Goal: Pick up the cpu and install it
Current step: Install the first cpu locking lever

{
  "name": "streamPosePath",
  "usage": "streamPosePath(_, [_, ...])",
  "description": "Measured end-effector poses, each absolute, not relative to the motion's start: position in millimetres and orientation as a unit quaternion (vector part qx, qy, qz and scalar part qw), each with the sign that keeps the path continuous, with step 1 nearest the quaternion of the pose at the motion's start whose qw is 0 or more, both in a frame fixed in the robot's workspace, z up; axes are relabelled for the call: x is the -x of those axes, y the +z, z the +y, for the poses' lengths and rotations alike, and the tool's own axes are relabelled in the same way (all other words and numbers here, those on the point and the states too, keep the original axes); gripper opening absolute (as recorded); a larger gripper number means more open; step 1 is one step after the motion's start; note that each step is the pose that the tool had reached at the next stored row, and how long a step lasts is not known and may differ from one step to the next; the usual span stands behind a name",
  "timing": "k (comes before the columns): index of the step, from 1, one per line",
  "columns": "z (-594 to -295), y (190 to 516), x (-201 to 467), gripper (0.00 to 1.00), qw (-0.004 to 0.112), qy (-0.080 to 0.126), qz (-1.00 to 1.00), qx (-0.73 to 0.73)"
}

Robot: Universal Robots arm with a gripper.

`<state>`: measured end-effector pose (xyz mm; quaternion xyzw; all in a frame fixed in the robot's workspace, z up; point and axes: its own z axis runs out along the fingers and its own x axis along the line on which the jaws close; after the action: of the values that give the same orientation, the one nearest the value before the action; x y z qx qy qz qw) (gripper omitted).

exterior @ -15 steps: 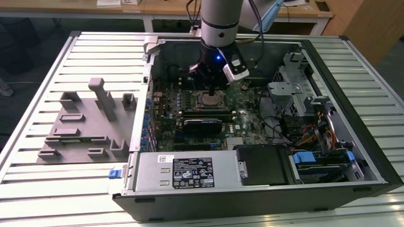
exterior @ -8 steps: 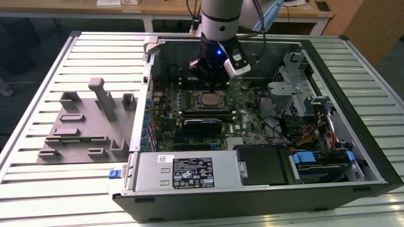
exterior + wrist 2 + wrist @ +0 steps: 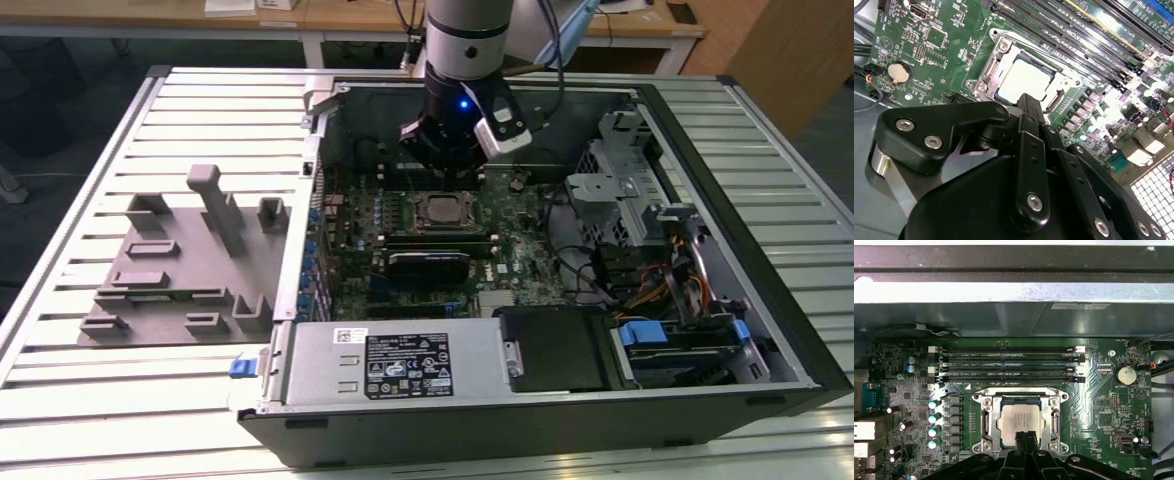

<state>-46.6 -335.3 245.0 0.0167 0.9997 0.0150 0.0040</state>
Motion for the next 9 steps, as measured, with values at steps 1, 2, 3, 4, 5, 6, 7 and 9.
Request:
streamPosePath(1, [-335.3,245.0,46.6,0.11,0.004,0.015,1.0,-0.017])
streamPosePath(2, [-335.3,245.0,46.6,0.11,0.004,0.015,1.0,-0.017])
streamPosePath(3, [-335.3,245.0,46.6,0.11,0.004,0.015,1.0,-0.017])
streamPosePath(4, [-335.3,245.0,46.6,0.11,0.004,0.015,1.0,-0.017])
streamPosePath(5, [-335.3,245.0,46.6,0.11,0.004,0.015,1.0,-0.017])
streamPosePath(6, [-335.3,244.9,46.6,0.11,0.004,0.015,1.0,-0.017])
streamPosePath(7, [-335.3,244.9,46.6,0.11,0.004,0.015,1.0,-0.017])
streamPosePath(9, [-335.3,245.0,47.0,0.11,0.004,0.015,1.0,-0.017])
